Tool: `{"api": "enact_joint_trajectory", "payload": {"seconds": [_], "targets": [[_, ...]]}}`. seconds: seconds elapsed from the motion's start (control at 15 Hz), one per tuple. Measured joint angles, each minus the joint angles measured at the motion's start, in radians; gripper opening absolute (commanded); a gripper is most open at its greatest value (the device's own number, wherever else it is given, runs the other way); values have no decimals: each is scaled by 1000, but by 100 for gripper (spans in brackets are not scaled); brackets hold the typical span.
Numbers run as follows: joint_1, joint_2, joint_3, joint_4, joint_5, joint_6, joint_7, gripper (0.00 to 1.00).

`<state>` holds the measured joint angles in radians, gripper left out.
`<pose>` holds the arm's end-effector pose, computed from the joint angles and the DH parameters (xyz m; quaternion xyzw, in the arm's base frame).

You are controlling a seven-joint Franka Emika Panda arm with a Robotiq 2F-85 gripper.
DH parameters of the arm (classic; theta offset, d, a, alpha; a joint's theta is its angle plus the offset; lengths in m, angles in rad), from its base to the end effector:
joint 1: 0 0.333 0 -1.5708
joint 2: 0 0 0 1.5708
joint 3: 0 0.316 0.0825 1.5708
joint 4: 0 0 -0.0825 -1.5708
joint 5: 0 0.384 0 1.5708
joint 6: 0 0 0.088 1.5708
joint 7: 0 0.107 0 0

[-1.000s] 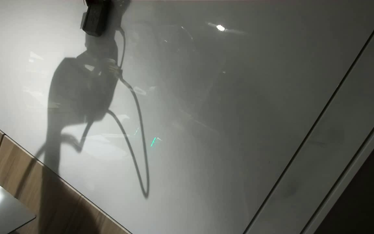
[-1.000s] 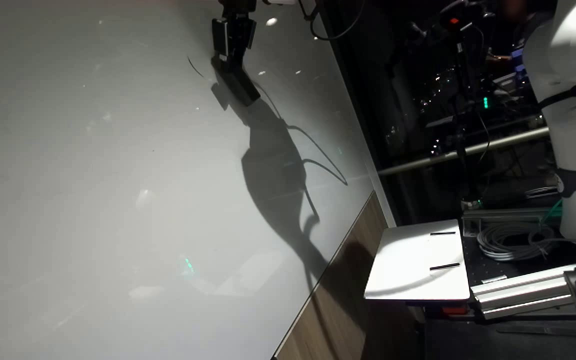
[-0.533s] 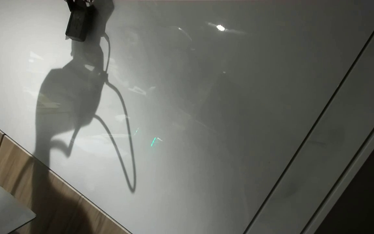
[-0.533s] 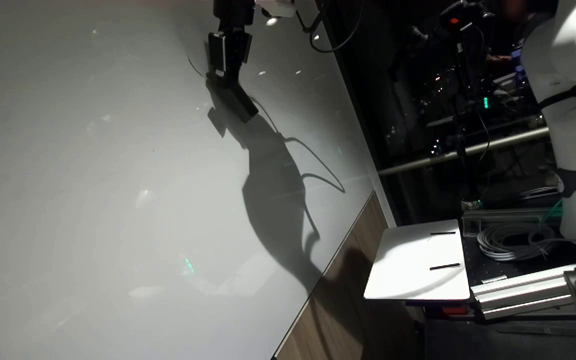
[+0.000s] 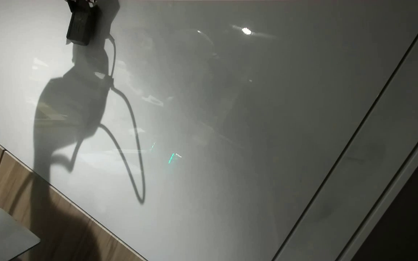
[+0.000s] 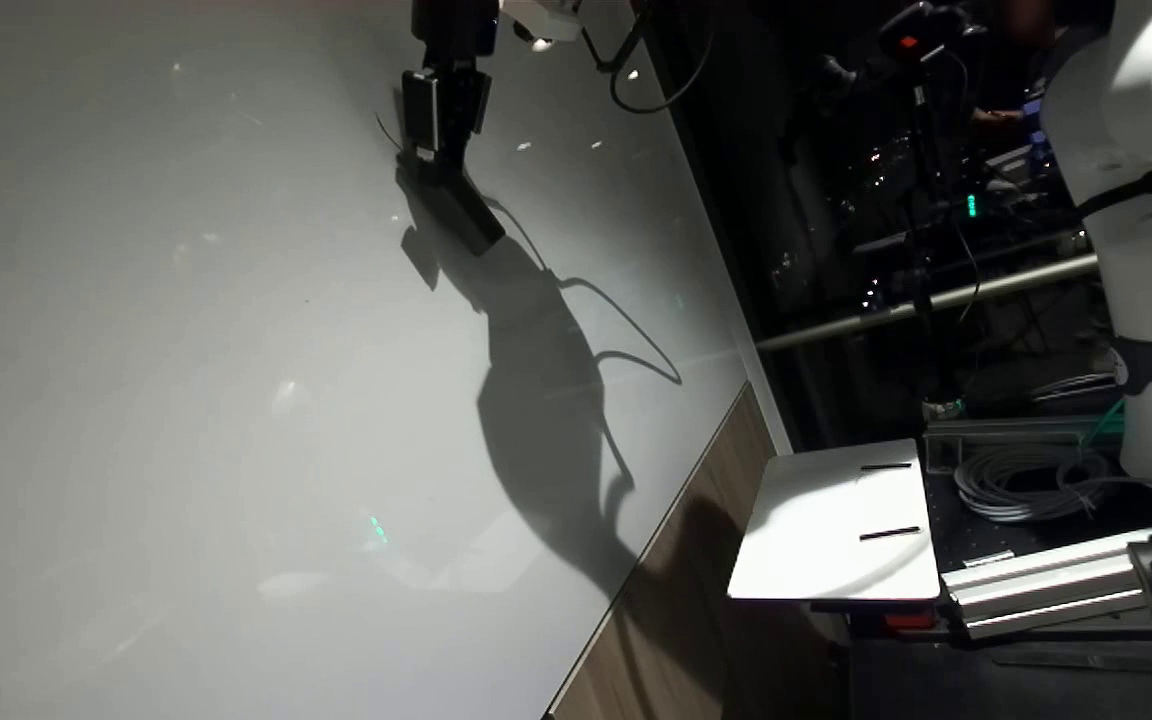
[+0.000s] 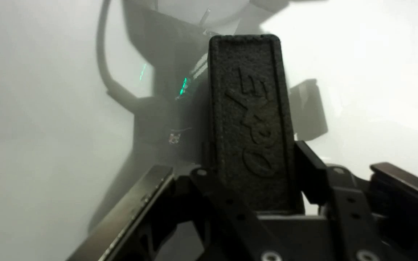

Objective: Erase the drawing on the white board

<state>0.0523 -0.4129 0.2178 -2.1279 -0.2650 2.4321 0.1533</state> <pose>0.4581 0.1462 0.6540 0.9188 0.1246 0.3651 0.0839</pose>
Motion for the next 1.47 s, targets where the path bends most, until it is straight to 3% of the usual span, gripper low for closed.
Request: {"api": "enact_joint_trajectory", "payload": {"seconds": [0.33, 1.47], "targets": [[8, 0, 27, 26, -1, 1, 2, 30], [-15, 12, 17, 107, -22, -35, 3, 30]]}}
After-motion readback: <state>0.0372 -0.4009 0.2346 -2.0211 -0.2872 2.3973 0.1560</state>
